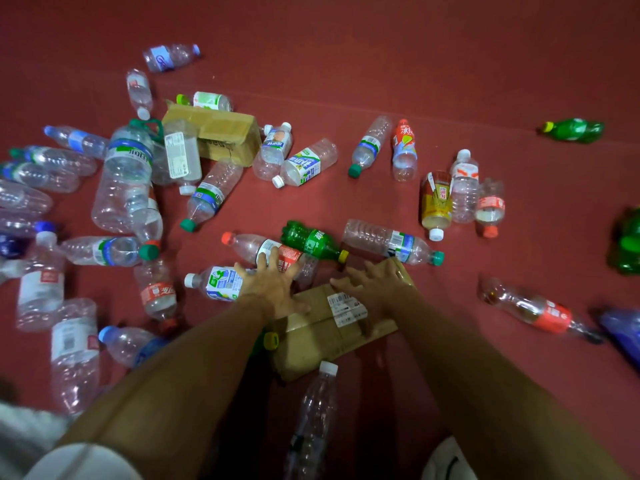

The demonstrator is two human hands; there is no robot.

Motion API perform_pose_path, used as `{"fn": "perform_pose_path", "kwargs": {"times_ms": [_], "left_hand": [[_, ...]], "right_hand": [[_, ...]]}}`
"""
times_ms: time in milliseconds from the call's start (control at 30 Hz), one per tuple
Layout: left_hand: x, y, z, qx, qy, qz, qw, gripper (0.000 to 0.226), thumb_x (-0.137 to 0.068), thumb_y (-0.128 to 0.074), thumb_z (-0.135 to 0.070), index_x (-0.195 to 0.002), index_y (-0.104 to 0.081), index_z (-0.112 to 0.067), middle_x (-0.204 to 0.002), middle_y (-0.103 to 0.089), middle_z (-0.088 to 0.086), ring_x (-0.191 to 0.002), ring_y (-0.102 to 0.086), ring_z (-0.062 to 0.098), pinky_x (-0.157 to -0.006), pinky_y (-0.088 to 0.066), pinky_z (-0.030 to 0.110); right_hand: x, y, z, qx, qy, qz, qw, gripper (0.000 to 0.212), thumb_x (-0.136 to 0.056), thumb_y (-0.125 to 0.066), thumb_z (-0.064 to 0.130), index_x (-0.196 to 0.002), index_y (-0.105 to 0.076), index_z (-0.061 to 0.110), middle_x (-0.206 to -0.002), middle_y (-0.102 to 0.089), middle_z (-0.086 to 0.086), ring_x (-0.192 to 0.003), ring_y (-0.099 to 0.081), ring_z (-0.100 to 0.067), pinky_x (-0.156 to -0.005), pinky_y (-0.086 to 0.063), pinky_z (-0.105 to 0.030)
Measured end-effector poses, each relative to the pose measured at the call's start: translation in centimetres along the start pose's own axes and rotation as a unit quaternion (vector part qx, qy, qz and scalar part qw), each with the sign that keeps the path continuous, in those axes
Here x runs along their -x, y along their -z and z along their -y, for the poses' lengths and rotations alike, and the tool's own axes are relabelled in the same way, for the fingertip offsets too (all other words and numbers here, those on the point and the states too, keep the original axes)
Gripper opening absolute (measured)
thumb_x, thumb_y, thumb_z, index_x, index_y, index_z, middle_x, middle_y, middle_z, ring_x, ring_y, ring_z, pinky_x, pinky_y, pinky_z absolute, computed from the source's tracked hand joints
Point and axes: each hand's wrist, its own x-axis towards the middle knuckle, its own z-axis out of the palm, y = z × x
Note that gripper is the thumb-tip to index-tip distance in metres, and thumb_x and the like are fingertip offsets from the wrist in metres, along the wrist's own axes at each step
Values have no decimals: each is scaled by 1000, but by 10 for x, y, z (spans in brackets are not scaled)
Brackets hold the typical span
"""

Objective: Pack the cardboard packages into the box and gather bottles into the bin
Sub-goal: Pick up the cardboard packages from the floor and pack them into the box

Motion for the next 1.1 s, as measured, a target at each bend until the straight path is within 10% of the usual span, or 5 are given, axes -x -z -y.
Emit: {"fn": "perform_pose_path", "kwargs": {"times_ms": [400, 700, 1100], "left_hand": [[1, 6, -9, 36, -99, -4, 994, 128, -61, -51, -95, -159, -1, -28, -165, -13, 5, -151, -9, 26, -121, -5, 57], [4, 79, -1, 14, -118, -109, 987, 142, -57, -64, -87, -156, 16, -24, -164, 9, 17, -151, 11, 34, -119, 10, 57], [43, 177, 151, 21, -38, -185, 982, 127, -64, -71, -70, -157, 1, -23, -144, -34, 16, -138, -31, 34, -118, -12, 62]], "right_hand": [[18, 27, -23, -1, -20, -65, 998, 121, -70, -81, 56, -157, 3, 42, -162, -12, -3, -146, -15, -37, -111, -26, -64], [55, 115, -46, -15, -51, -127, 990, 121, -69, -82, 57, -157, -1, 39, -154, -25, 2, -134, -31, -33, -104, -38, -56], [20, 278, 40, 40, -21, -173, 984, 128, -72, -81, 48, -156, 14, 32, -163, -7, -7, -149, -11, -37, -110, -22, -67]]}}
